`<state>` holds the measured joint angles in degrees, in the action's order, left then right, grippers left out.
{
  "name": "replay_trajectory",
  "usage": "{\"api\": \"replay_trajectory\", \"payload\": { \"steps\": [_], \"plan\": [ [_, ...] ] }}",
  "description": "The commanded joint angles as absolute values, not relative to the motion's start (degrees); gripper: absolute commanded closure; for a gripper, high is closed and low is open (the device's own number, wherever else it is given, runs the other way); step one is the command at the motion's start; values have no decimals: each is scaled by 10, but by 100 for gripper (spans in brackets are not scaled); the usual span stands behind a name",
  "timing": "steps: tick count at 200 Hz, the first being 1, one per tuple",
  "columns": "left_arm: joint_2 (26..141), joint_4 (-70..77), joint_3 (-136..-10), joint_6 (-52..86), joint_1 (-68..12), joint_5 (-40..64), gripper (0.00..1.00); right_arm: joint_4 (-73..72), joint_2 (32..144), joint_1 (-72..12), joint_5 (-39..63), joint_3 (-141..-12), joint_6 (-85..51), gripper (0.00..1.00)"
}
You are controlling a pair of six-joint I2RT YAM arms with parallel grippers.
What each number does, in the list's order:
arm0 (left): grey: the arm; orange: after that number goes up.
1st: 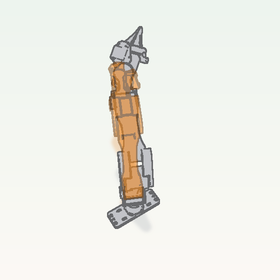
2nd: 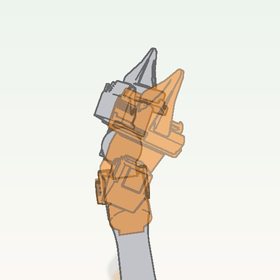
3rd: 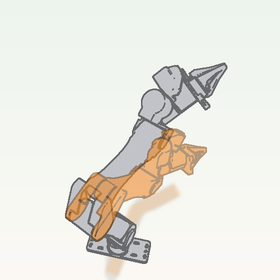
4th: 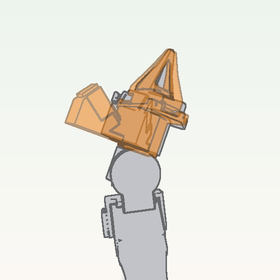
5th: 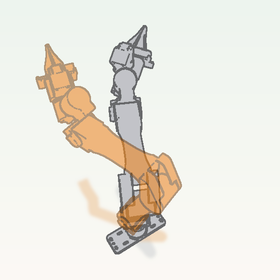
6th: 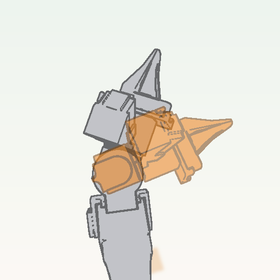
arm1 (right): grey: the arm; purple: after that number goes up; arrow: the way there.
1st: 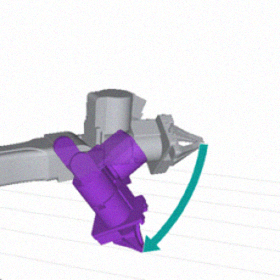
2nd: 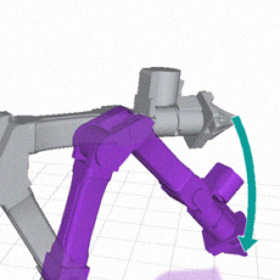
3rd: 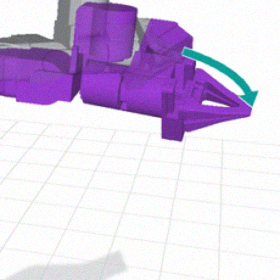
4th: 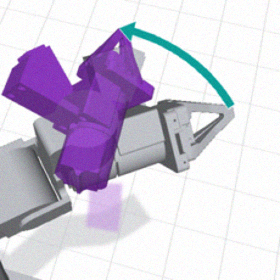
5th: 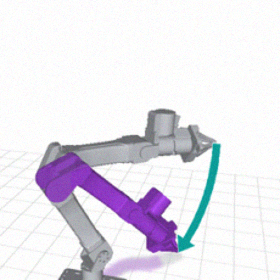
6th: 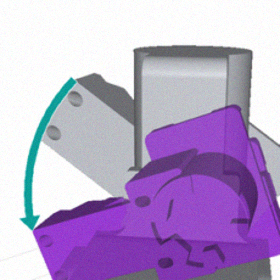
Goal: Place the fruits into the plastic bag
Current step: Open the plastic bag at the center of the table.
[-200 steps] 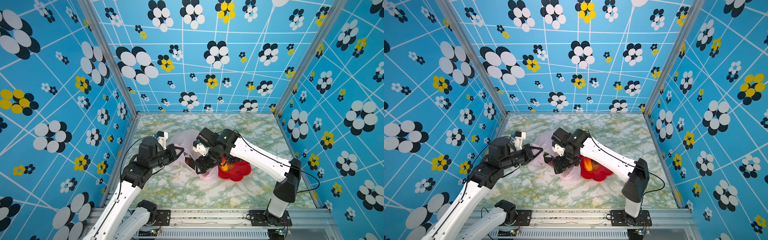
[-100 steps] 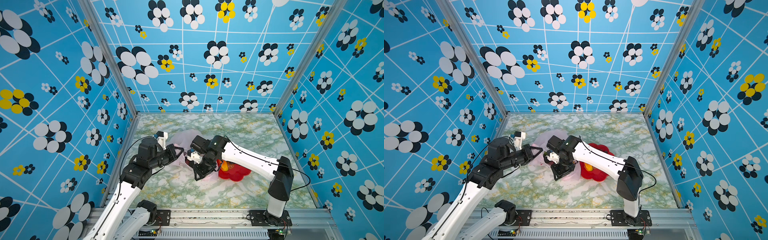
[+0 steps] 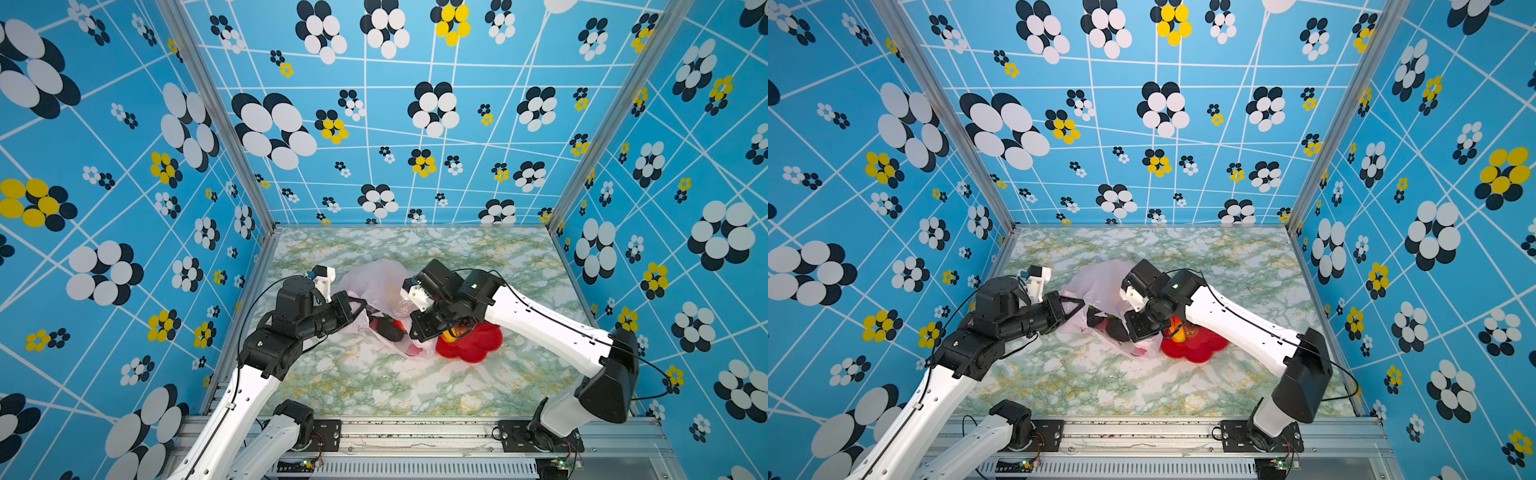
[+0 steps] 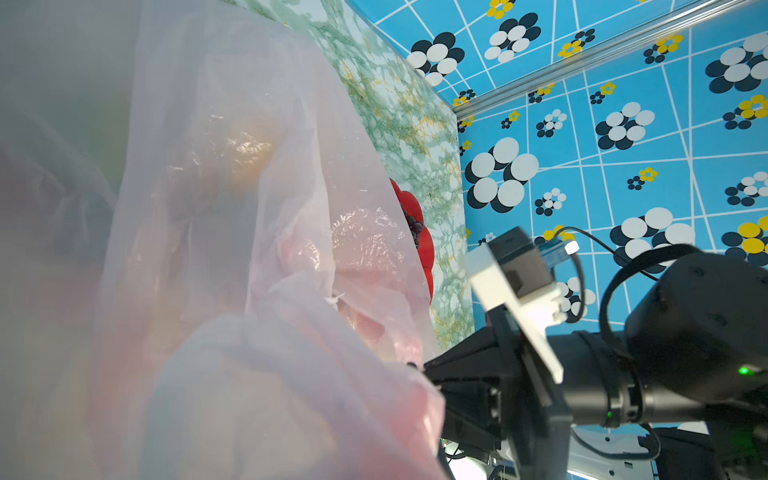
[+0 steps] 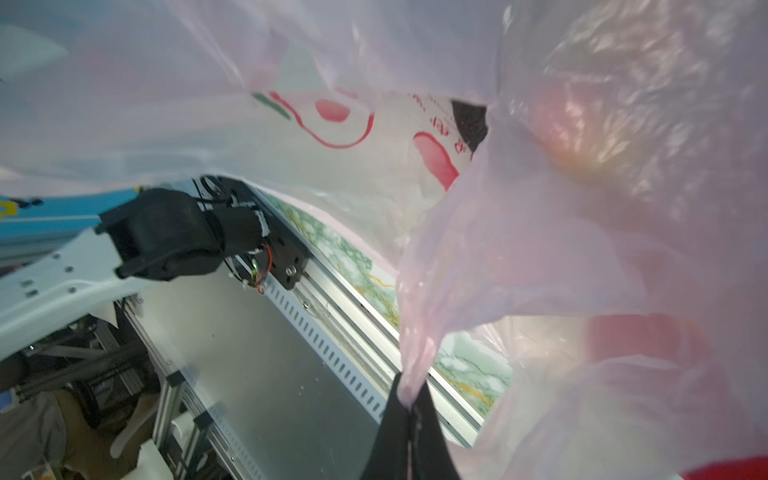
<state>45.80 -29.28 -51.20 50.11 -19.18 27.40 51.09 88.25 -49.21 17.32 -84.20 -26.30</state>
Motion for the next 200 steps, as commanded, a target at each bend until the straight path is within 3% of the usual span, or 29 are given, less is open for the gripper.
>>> {"api": "replay_trajectory", "payload": {
  "steps": [1,28,52,113,142,159,172,200],
  "plan": [
    [447,-330,-533,472,-188,264,100,363,836,-454,145,-803,-348,100],
    [436,-361,-536,453,-188,256,100,228,800,-395,119,-740,-443,100],
    [425,-365,-527,455,-187,257,100,197,797,-363,106,-723,-477,100],
    [421,-348,-512,466,-188,263,100,269,767,-328,120,-718,-454,97],
    [430,-333,-510,468,-188,264,100,388,729,-317,51,-710,-452,97],
    [438,-331,-512,464,-188,267,100,401,703,-294,61,-667,-470,97],
    [448,-322,-512,466,-189,277,100,374,685,-292,80,-638,-480,92],
    [462,-317,-520,464,-192,281,100,344,673,-293,143,-646,-473,69]
  ]
}}
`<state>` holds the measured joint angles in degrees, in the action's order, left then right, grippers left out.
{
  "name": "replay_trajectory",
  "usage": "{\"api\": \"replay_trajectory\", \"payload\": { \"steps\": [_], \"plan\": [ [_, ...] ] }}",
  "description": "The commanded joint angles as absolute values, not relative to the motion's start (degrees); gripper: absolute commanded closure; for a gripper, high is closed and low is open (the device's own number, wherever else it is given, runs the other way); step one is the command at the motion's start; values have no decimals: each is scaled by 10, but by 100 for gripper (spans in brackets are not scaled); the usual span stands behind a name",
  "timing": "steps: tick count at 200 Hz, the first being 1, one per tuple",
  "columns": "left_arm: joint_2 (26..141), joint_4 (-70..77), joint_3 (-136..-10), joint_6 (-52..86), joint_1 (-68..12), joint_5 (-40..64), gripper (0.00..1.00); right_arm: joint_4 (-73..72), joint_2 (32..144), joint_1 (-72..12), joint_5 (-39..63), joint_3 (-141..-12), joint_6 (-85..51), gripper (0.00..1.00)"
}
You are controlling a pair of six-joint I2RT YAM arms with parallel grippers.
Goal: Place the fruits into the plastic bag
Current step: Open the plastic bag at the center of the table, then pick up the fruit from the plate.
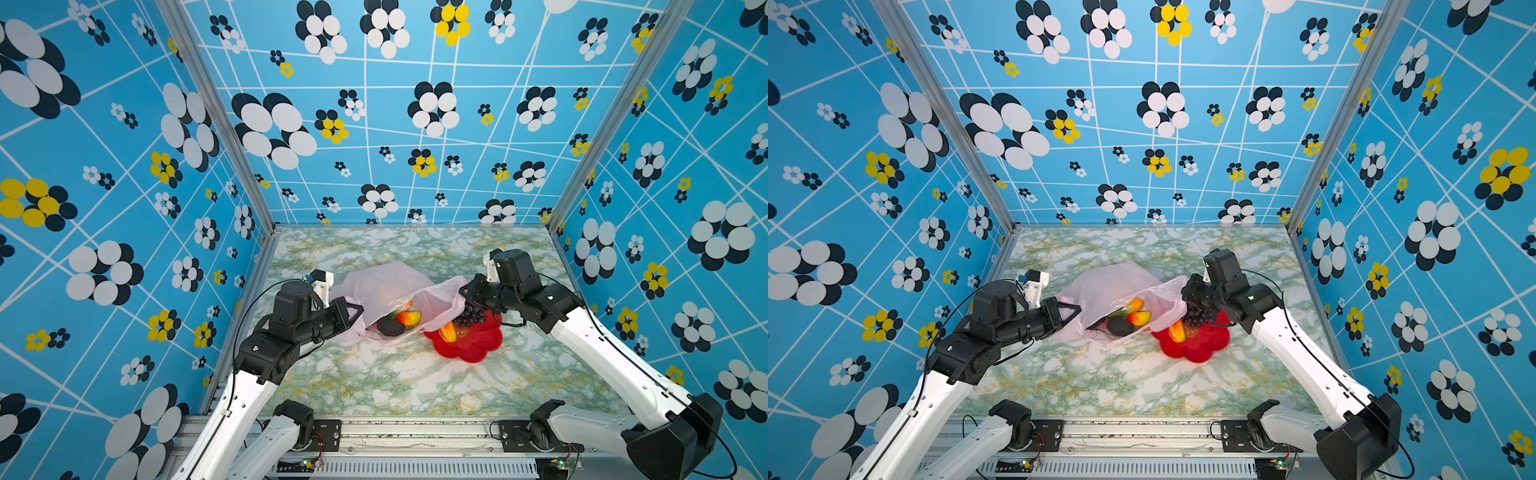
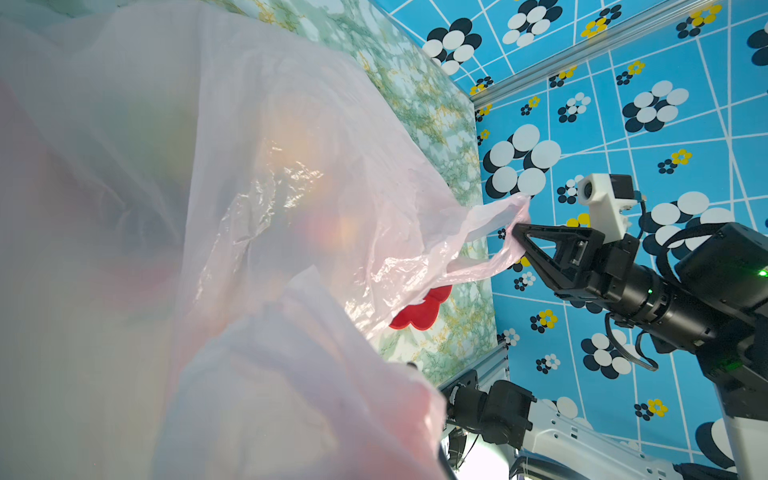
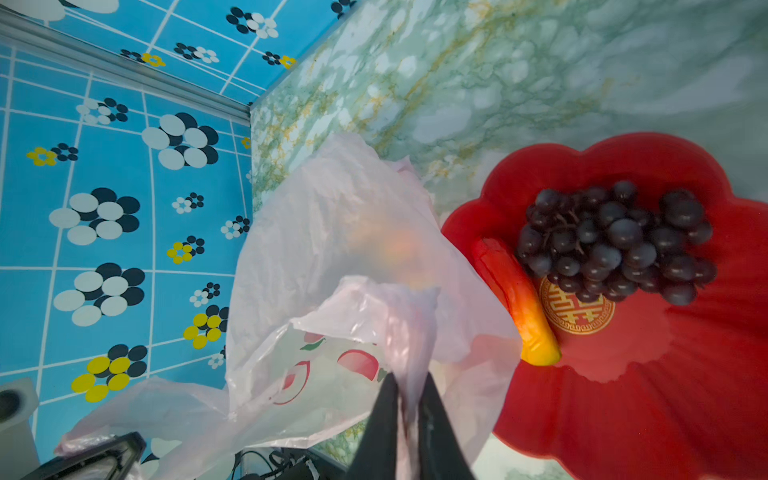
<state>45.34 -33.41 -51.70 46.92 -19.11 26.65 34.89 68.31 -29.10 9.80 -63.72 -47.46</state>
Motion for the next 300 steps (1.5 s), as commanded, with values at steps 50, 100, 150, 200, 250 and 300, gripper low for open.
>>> {"api": "replay_trajectory", "payload": {
  "steps": [50,100,150,200,250,300],
  "plan": [
    [477,-320,-542,456,-193,282,100,458,634,-292,155,-745,-409,15],
    [483,-321,-550,449,-193,288,100,649,695,-292,51,-802,-357,1],
    [477,-325,-550,447,-194,286,100,577,813,-293,73,-739,-335,17],
    [474,-335,-553,445,-193,283,100,515,933,-312,106,-733,-313,35],
    [476,-334,-550,447,-190,283,100,497,1010,-332,116,-748,-301,36],
    [479,-334,-548,449,-187,283,100,492,1070,-335,99,-763,-286,36]
  ]
}}
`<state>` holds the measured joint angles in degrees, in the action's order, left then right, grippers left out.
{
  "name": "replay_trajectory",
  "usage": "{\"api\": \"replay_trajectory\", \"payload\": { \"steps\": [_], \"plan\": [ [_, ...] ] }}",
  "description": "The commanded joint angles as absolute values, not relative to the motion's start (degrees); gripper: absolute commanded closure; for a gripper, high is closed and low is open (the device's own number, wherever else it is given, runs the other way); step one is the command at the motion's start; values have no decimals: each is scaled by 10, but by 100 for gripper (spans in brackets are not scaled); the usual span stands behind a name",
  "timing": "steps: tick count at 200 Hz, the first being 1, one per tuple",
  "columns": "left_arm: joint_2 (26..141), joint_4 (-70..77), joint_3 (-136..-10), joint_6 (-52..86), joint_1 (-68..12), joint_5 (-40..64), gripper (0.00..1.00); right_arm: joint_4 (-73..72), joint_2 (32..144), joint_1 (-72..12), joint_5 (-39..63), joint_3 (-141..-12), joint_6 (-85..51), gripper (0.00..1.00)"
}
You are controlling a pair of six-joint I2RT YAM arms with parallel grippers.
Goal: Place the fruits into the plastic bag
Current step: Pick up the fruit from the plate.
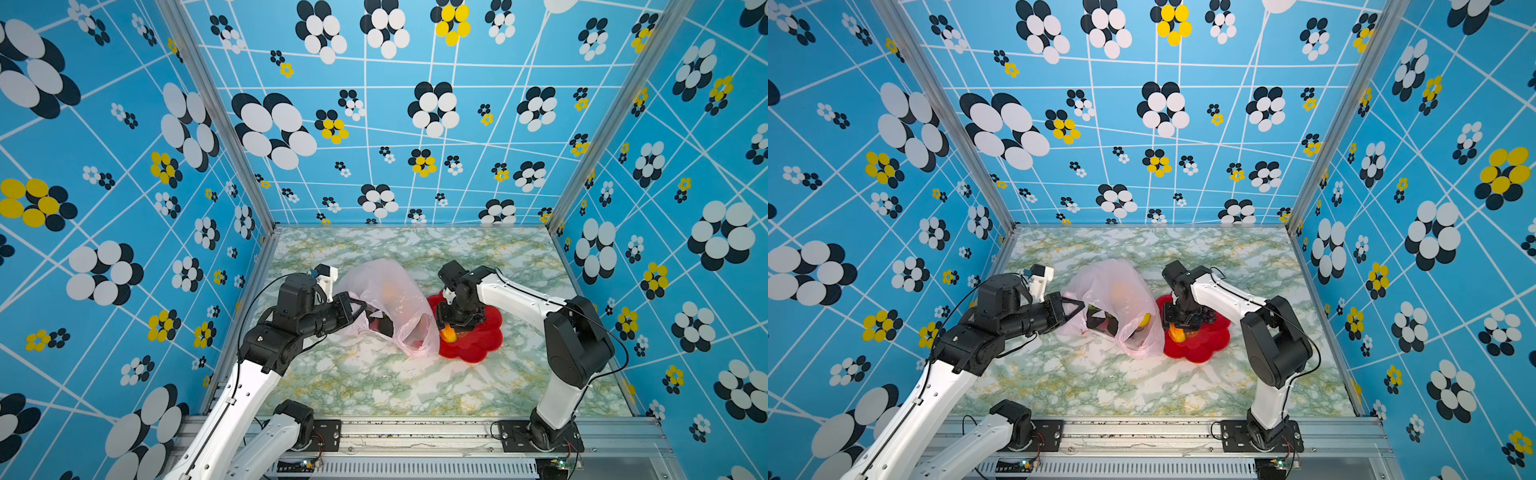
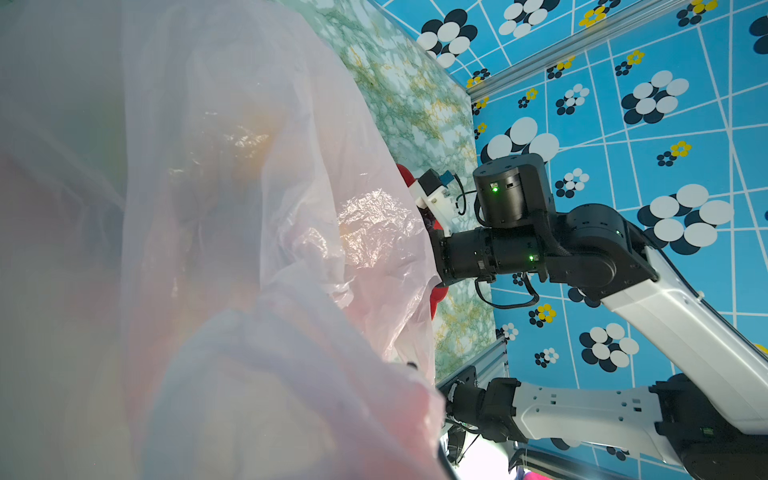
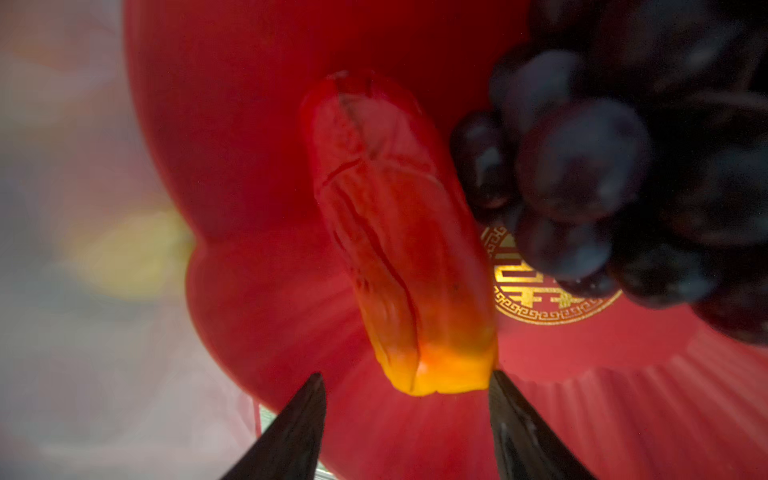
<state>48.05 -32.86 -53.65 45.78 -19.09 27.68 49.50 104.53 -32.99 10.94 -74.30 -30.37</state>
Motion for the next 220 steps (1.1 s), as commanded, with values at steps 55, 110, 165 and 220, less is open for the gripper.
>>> {"api": "replay_trajectory", "payload": {
  "steps": [55,110,165,220],
  "plan": [
    [488,-331,-555,449,-186,286,100,472,1073,-335,86,-748,-297,69],
    [489,-326,-559,449,-186,288,100,518,906,-334,74,-733,-294,81],
    [490,-312,-560,451,-188,296,100,544,758,-347,228,-801,-338,80],
    [473,-298,-555,430,-192,316,100,469,801,-437,440,-817,-459,80]
  ]
}}
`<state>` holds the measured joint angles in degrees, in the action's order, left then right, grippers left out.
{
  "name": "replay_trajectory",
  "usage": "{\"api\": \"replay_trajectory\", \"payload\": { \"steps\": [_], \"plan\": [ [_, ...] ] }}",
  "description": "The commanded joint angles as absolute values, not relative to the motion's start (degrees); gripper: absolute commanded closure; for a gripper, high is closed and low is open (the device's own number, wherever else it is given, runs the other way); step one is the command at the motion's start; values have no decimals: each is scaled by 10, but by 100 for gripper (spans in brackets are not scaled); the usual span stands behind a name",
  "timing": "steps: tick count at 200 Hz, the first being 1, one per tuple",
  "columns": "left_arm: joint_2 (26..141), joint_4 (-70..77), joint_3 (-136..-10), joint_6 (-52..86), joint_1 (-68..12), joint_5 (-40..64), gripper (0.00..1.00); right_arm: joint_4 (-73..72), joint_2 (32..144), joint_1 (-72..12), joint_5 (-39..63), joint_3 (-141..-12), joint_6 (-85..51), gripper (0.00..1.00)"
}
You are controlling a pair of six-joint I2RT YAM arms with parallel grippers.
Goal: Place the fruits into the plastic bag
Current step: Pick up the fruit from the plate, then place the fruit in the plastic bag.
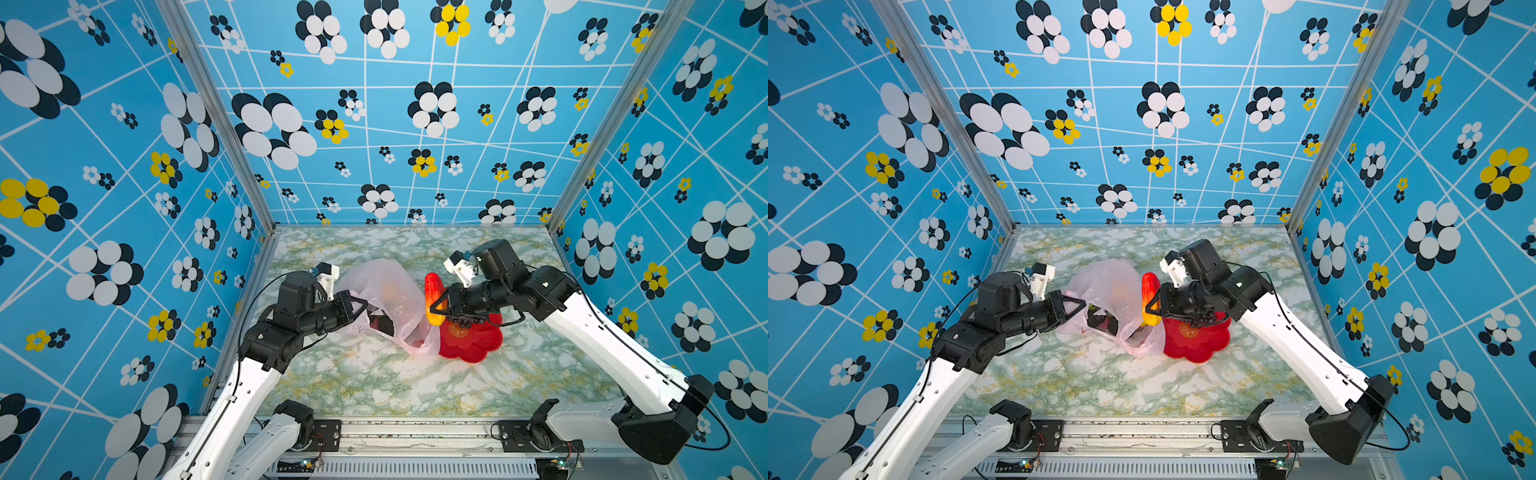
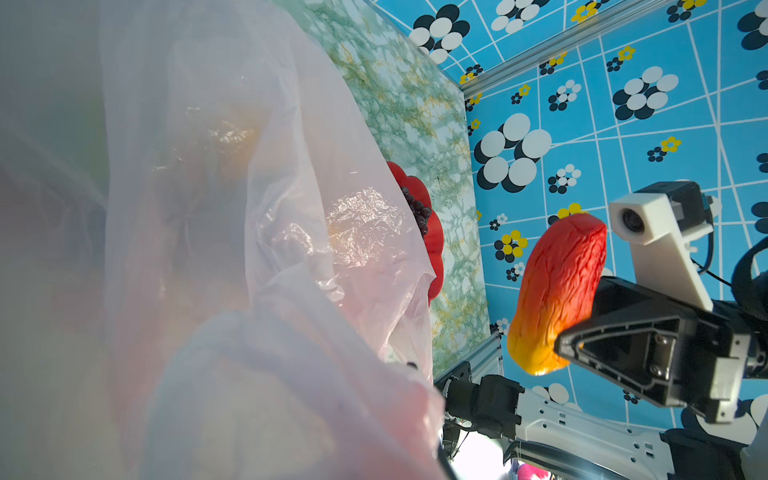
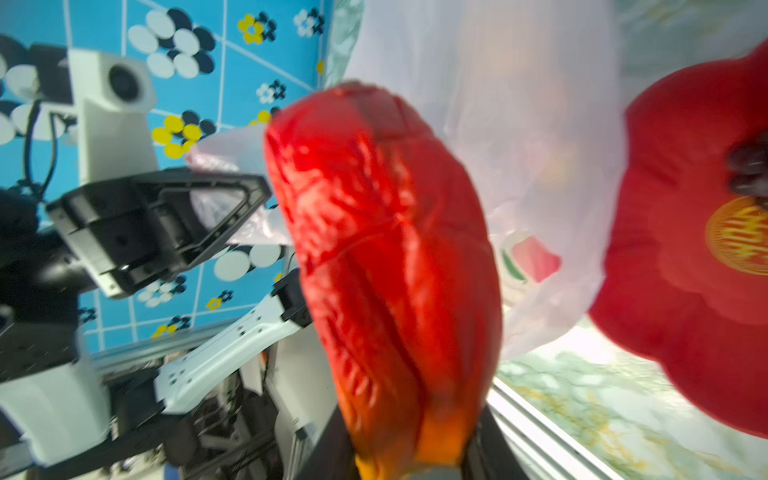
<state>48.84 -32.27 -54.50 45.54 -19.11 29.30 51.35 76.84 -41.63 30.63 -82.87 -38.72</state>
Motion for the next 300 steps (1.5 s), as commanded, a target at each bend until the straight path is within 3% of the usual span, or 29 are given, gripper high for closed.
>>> {"api": "replay_trajectory", "payload": {
  "steps": [1,76,127,180,238,253,280,300],
  "plan": [
    [472,-298,-555,428,-192,316,100,466,803,-438,444,-816,-461,80],
    [411,-277,-520,387,-198,361,100,371,919,-453,625,-798,-526,79],
    [420,-277,-522,363,-211,368,100,519,1008,-464,660,-898,-430,79],
    [424,-263,-526,370,-218,376,100,654,1095,-436,548,-982,-374,81],
    [415,-263,-523,382,-219,375,100,671,1193,-391,425,-1116,-416,78],
    [413,-260,-518,389,-219,372,100,708,1224,-389,366,-1182,-405,67],
    [415,-262,-517,394,-219,362,100,719,1243,-400,322,-1284,-399,35],
    [419,-262,-517,394,-219,358,100,727,1235,-402,293,-1303,-398,27]
  ]
}}
